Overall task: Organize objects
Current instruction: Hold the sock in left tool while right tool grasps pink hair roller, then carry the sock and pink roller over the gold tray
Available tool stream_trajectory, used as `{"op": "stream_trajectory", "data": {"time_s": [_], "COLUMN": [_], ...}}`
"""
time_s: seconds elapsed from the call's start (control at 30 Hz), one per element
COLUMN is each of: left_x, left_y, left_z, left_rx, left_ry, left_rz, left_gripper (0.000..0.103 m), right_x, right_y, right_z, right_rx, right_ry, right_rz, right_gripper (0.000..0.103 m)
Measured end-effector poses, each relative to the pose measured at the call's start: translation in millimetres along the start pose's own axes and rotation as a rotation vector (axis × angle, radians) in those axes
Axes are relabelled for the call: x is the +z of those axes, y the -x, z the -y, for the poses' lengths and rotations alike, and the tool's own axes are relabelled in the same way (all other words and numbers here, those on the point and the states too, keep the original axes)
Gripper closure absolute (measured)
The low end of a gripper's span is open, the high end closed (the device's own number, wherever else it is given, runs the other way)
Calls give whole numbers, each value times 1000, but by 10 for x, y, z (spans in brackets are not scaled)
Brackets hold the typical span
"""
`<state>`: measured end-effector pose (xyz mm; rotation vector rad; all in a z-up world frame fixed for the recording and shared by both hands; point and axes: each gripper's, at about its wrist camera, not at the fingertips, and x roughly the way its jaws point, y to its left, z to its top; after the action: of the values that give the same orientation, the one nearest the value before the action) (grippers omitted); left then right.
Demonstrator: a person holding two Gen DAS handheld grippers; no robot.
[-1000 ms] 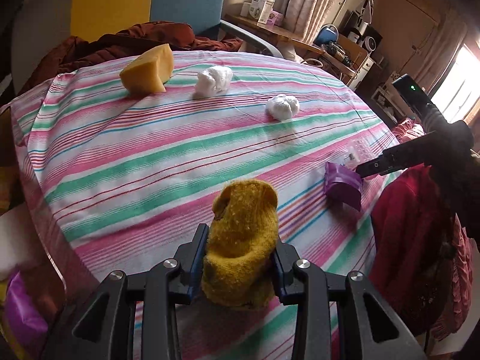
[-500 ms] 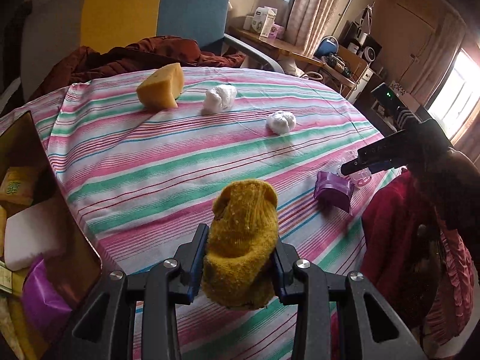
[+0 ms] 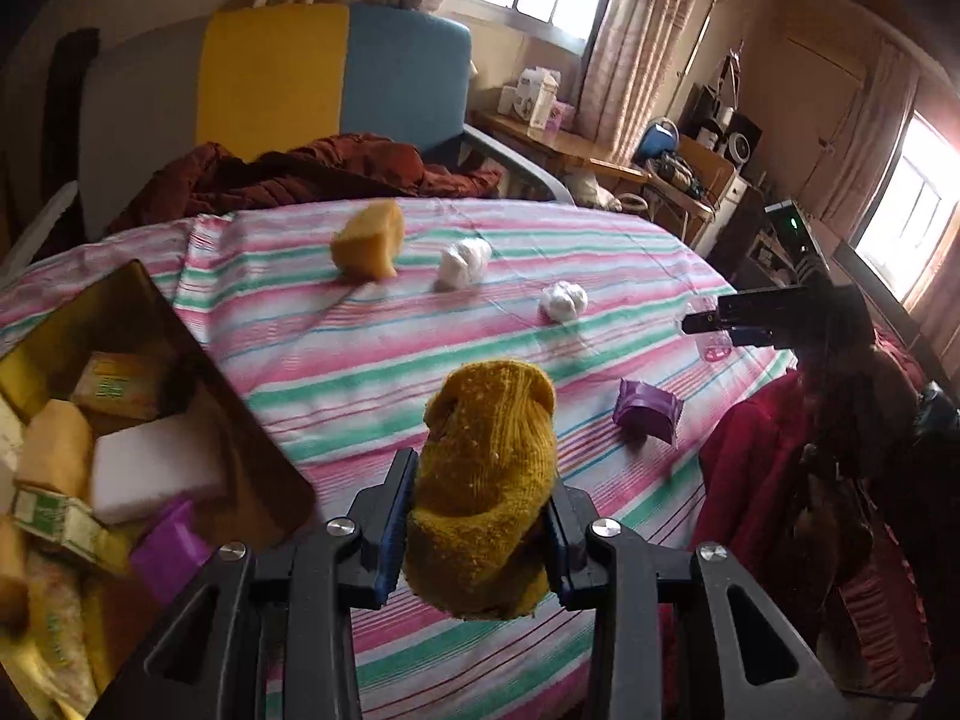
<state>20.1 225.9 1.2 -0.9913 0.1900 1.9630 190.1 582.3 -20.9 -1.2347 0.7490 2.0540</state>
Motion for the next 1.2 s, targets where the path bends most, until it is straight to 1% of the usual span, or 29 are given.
{"op": "stream_trajectory", "data": {"time_s": [0.03, 0.07, 0.13, 0.23, 0.33, 0.43, 0.57, 0.67, 0.77, 0.87, 0.97, 1.03, 1.07, 1.13, 1.17, 1.2], "left_x": [-4, -10, -37, -103, -205, -335, -501, -597, -657, -657, -683, -698, -707, -734, -753, -761], "left_y": [66, 136, 279, 455, 617, 802, 1010, 1138, 1342, 1499, 1587, 1566, 1543, 1483, 1449, 1410], "left_z": [-54, -122, -284, -531, -775, -1032, -1381, -1599, -1859, -2020, -2107, -2106, -2101, -2064, -2035, -2012], "left_rx": [10, 17, 45, 85, 134, 189, 256, 285, 306, 330, 343, 335, 328, 308, 298, 287], "left_ry": [10, 24, 59, 113, 165, 219, 301, 360, 425, 460, 477, 480, 479, 473, 470, 468], "left_rz": [9, 19, 37, 56, 71, 82, 96, 116, 160, 194, 213, 208, 202, 188, 179, 170], "left_gripper": [66, 66, 66, 66, 66, 66, 66, 66, 66, 66, 66, 66, 66, 66, 66, 66], "right_x": [22, 35, -6, -85, -148, -232, -446, -697, -957, -1163, -1317, -1397, -1402, -1459, -1479, -1490], "right_y": [-63, -41, 84, 296, 460, 548, 556, 534, 484, 389, 307, 226, 181, 128, 91, 55], "right_z": [-106, -159, -244, -514, -894, -1365, -2025, -2569, -3070, -3418, -3626, -3723, -3728, -3796, -3820, -3825], "right_rx": [-5, 2, 31, 63, 116, 193, 314, 398, 463, 523, 545, 560, 540, 445, 414, 421], "right_ry": [-2, -5, 7, 60, 131, 205, 309, 401, 486, 531, 553, 546, 557, 588, 597, 599], "right_rz": [13, 24, 45, 86, 123, 139, 122, 94, 65, 31, 14, -6, 1, 33, 33, 15], "right_gripper": [40, 40, 40, 40, 40, 40, 40, 40, 40, 40, 40, 40, 40, 39, 38, 38]}}
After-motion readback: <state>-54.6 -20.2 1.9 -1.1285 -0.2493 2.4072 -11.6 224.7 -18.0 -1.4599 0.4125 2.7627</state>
